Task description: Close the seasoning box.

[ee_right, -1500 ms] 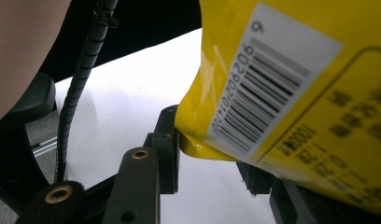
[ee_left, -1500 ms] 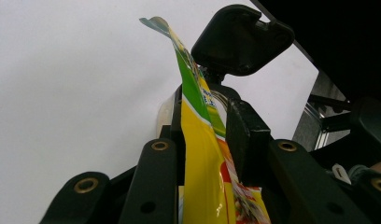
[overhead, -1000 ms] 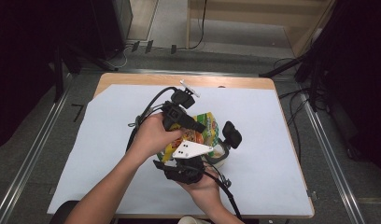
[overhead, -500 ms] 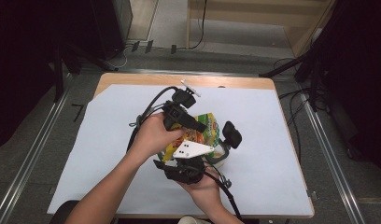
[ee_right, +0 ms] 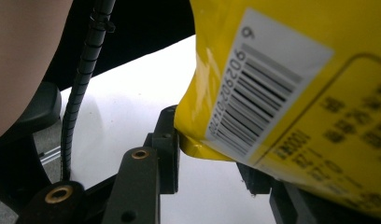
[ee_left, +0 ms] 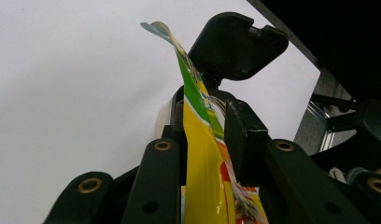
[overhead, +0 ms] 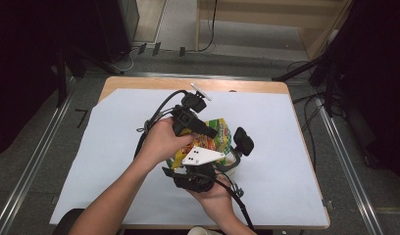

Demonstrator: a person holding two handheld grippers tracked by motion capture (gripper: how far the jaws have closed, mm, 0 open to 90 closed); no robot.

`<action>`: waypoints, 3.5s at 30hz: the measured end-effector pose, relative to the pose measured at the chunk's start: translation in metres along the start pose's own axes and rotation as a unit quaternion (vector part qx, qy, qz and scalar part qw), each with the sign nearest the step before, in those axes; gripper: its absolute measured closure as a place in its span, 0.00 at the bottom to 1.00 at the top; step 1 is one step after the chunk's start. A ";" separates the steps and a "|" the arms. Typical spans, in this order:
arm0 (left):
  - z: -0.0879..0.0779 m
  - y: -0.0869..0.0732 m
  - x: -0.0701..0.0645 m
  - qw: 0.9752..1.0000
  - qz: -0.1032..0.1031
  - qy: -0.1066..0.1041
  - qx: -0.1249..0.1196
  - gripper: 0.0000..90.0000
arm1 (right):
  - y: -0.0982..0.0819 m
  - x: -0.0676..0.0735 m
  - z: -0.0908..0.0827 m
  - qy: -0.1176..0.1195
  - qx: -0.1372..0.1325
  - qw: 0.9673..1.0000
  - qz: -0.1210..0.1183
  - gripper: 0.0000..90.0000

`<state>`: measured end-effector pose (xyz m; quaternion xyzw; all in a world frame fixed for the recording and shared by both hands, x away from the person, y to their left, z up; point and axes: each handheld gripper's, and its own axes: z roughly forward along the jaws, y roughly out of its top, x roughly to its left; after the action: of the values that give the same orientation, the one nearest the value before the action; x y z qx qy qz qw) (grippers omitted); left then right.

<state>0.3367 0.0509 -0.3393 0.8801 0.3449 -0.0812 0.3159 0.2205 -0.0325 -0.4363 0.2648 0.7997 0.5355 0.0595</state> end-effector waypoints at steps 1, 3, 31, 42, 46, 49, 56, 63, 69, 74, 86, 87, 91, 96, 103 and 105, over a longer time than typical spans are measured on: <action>0.000 0.000 0.000 1.000 0.000 -0.001 -0.001 0.84 | 0.000 0.000 0.000 0.000 0.000 1.000 0.000 0.72; 0.000 0.000 0.001 1.000 -0.001 -0.002 -0.001 0.84 | 0.001 0.000 0.000 0.000 0.001 1.000 0.001 0.72; 0.003 0.000 0.001 1.000 0.000 0.001 0.005 0.84 | -0.001 -0.001 0.001 -0.008 0.007 1.000 -0.007 0.72; 0.001 0.000 0.001 1.000 -0.001 -0.003 0.000 0.84 | 0.000 0.001 0.000 -0.003 0.007 1.000 -0.003 0.72; 0.000 0.000 0.000 1.000 0.000 -0.001 0.002 0.84 | 0.001 0.002 -0.001 -0.004 0.003 1.000 -0.004 0.72; 0.002 0.000 0.001 1.000 0.000 0.000 0.005 0.84 | 0.000 0.001 0.000 0.000 0.005 1.000 0.001 0.72; 0.000 0.000 -0.001 1.000 0.000 0.000 0.002 0.84 | 0.000 0.002 0.000 -0.001 0.004 1.000 -0.001 0.72; 0.002 0.000 -0.001 1.000 0.001 0.001 0.004 0.84 | 0.000 0.002 0.000 0.000 0.004 1.000 0.001 0.73; 0.002 0.000 -0.001 1.000 0.002 0.000 0.005 0.85 | -0.001 0.001 0.000 -0.002 0.006 1.000 -0.001 0.73; 0.001 0.001 -0.004 1.000 0.002 0.000 0.002 0.84 | 0.000 0.003 -0.001 -0.002 0.001 1.000 0.003 0.73; -0.002 0.002 -0.005 1.000 0.001 -0.001 -0.002 0.84 | 0.002 0.004 -0.003 0.000 0.000 1.000 0.008 0.74; -0.001 0.002 -0.005 1.000 -0.001 -0.001 -0.001 0.84 | 0.002 0.004 -0.003 0.001 -0.001 1.000 0.010 0.74; 0.001 0.002 -0.003 1.000 0.001 0.001 0.004 0.85 | 0.001 0.002 -0.002 0.000 0.001 1.000 0.013 0.74; 0.005 0.002 -0.003 1.000 0.002 0.005 0.007 0.85 | -0.001 0.001 -0.001 -0.007 0.004 1.000 0.010 0.73; 0.005 0.002 -0.003 1.000 0.001 0.004 0.004 0.85 | -0.001 0.000 -0.001 -0.006 0.003 1.000 0.012 0.73; 0.005 0.002 -0.004 1.000 0.002 0.004 0.003 0.85 | -0.001 0.001 -0.001 -0.006 0.003 1.000 0.012 0.74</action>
<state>0.3354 0.0449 -0.3406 0.8819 0.3442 -0.0784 0.3124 0.2191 -0.0334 -0.4371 0.2780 0.7980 0.5317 0.0572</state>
